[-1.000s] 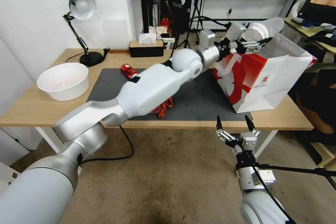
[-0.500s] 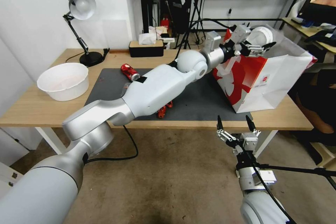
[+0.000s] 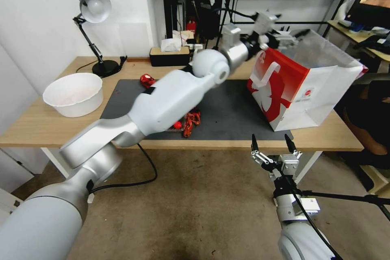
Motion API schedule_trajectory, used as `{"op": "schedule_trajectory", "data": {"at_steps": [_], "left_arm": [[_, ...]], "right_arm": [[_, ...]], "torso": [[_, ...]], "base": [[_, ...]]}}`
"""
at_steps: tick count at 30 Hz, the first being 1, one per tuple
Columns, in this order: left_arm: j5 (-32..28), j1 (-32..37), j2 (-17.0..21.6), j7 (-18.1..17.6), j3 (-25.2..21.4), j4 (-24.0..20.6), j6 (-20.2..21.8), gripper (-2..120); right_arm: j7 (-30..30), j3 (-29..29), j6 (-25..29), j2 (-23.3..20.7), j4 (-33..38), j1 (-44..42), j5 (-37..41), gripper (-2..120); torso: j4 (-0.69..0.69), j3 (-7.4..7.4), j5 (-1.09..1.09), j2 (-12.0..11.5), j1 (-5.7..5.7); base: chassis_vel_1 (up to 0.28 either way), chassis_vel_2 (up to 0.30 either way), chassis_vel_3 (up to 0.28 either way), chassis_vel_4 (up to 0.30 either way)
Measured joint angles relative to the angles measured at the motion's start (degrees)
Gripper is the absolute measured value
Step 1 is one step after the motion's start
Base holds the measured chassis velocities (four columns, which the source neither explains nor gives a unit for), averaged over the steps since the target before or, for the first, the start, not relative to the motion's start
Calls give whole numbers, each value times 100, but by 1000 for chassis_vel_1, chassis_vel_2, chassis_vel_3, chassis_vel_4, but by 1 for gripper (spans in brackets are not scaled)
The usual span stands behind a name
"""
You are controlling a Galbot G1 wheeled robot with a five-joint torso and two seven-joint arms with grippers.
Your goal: Pick up the trash from the table and place it into the takeout bag.
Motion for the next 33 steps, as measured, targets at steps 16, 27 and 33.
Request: {"op": "schedule_trajectory", "data": {"at_steps": [16, 27, 33], "left_arm": [[12, 1810, 1715, -672, -1539, -1777, 375, 100], [430, 3798, 2606, -909, -3118, -2962, 351, 100], [826, 4720, 2784, -1024, -3802, -3378, 274, 100]], "right_arm": [[-9, -50, -2, -24, -23, 62, -3, 100], [-13, -84, -4, -23, -36, 51, -4, 100], [-15, -103, -4, -17, -40, 50, -9, 100]], "torso": [[1, -1, -2, 0, 0], [1, -1, 2, 1, 0], [-1, -1, 2, 1, 0]], "base": [[0, 0, 0, 0], [0, 0, 0, 0], [0, 0, 0, 0]]}}
